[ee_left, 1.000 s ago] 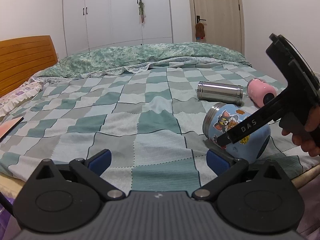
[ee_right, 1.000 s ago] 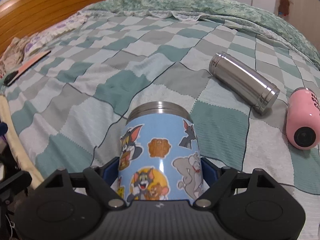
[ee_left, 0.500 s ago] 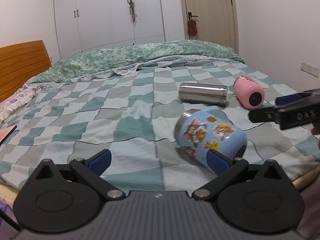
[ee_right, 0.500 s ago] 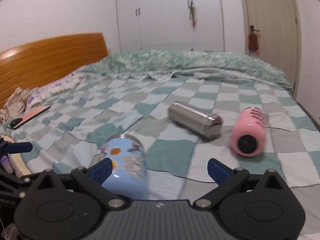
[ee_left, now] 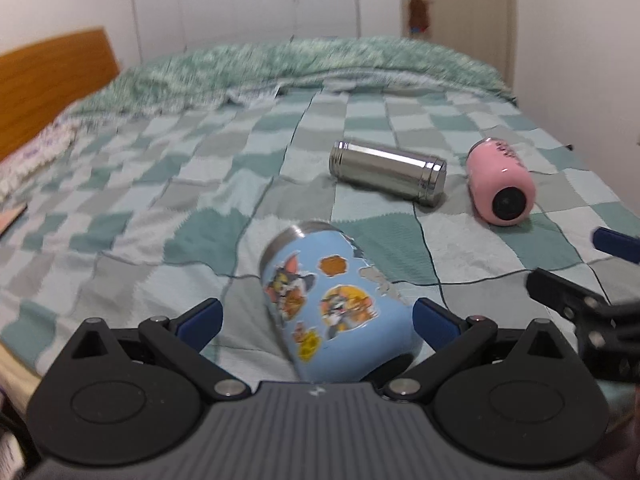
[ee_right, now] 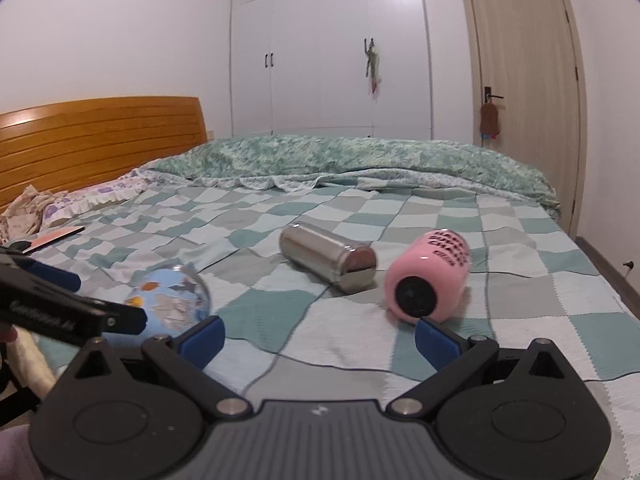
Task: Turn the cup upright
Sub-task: 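Grasp the blue cup body with the left tool, then rotate the blue cup upright with the left tool, rim up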
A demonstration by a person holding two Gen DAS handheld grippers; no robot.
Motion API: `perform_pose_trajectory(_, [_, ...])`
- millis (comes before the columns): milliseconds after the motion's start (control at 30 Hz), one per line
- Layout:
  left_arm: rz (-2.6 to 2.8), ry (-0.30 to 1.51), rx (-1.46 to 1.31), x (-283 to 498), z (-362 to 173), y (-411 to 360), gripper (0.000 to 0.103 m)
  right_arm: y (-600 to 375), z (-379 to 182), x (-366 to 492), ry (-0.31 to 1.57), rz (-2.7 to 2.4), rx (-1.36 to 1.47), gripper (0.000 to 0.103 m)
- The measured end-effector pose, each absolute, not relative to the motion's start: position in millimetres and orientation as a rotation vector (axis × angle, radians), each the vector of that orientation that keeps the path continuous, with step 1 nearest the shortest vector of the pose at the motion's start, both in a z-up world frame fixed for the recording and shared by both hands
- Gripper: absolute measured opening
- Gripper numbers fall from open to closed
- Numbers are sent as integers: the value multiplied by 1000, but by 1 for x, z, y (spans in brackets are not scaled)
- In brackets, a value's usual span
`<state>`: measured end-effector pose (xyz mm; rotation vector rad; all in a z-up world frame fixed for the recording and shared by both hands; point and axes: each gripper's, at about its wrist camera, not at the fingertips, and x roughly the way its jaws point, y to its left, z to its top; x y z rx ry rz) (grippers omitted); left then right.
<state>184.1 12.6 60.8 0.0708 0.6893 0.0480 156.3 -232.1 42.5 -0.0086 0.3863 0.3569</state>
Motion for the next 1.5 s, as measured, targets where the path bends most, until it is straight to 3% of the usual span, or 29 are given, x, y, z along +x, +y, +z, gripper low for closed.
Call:
perform_pose_trajectory(533, [152, 881, -20, 251, 44, 2, 103, -242, 29, 181, 399, 331, -32, 102])
perform_pose_trajectory(600, [167, 888, -9, 252, 38, 4, 93, -238, 29, 183, 400, 335, -37, 102])
perform_pose_trajectory(667, [130, 876, -6, 250, 38, 7, 92, -236, 29, 183, 400, 340, -39, 102])
perform_pose_trajectory(1067, [-280, 971, 317, 236, 51, 27, 89, -228, 30, 179, 416, 342, -47, 102])
perform_pose_trajectory(1267, [-308, 964, 320, 233, 43, 32, 89, -217, 28, 174, 420, 337, -55, 102])
perform_pose_trajectory(1433, [-289, 958, 329, 234, 48, 31, 92, -212, 30, 170, 417, 335, -64, 102])
perform_pose_trajectory(1500, [-248, 925, 334, 236, 53, 31, 103, -213, 31, 169, 411, 338, -61, 102])
